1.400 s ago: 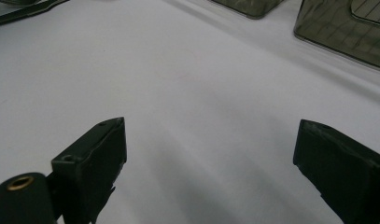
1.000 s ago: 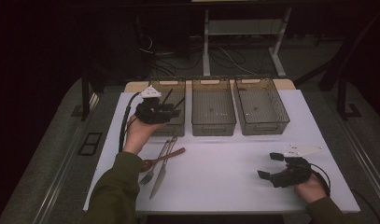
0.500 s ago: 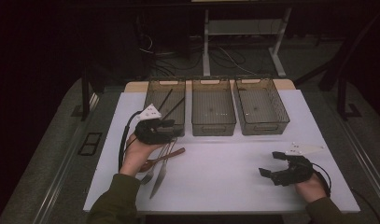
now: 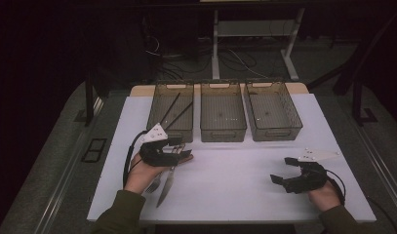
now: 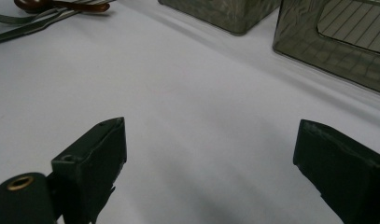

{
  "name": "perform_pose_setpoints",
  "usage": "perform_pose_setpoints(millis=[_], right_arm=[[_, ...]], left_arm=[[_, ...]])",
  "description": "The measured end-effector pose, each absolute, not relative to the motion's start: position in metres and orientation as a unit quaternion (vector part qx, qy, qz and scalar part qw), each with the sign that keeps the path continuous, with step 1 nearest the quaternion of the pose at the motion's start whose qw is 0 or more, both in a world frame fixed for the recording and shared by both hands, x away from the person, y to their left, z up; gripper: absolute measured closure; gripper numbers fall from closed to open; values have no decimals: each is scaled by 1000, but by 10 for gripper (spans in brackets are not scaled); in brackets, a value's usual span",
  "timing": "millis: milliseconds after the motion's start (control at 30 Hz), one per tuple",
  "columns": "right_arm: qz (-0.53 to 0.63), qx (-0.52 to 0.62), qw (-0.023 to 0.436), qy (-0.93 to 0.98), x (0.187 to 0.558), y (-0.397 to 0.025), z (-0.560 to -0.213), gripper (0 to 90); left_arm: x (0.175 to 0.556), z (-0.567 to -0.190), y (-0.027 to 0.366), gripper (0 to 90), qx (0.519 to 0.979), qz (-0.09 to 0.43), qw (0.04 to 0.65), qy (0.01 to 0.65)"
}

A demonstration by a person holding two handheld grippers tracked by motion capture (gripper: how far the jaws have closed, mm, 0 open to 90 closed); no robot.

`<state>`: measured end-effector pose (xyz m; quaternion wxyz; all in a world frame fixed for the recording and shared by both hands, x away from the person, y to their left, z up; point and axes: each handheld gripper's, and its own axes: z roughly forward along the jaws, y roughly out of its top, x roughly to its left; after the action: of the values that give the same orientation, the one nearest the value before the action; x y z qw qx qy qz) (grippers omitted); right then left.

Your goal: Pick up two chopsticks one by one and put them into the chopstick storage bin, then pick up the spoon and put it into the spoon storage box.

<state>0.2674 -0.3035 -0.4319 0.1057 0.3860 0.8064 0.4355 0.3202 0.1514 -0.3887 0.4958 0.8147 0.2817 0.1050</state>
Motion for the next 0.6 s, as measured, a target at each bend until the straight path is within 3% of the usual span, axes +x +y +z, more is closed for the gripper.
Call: perform_pose_setpoints(millis=[167, 267, 600], right_arm=[[438, 383, 107, 806, 267, -304, -432, 90], [440, 382, 107, 805, 267, -304, -432, 89], [444, 378, 108, 805, 266, -305, -433, 90]], left_arm=[[316, -392, 154, 416, 816, 105, 494, 280], [313, -395, 156, 473, 817, 105, 490, 285], [314, -413, 164, 786, 835, 112, 437, 316]])
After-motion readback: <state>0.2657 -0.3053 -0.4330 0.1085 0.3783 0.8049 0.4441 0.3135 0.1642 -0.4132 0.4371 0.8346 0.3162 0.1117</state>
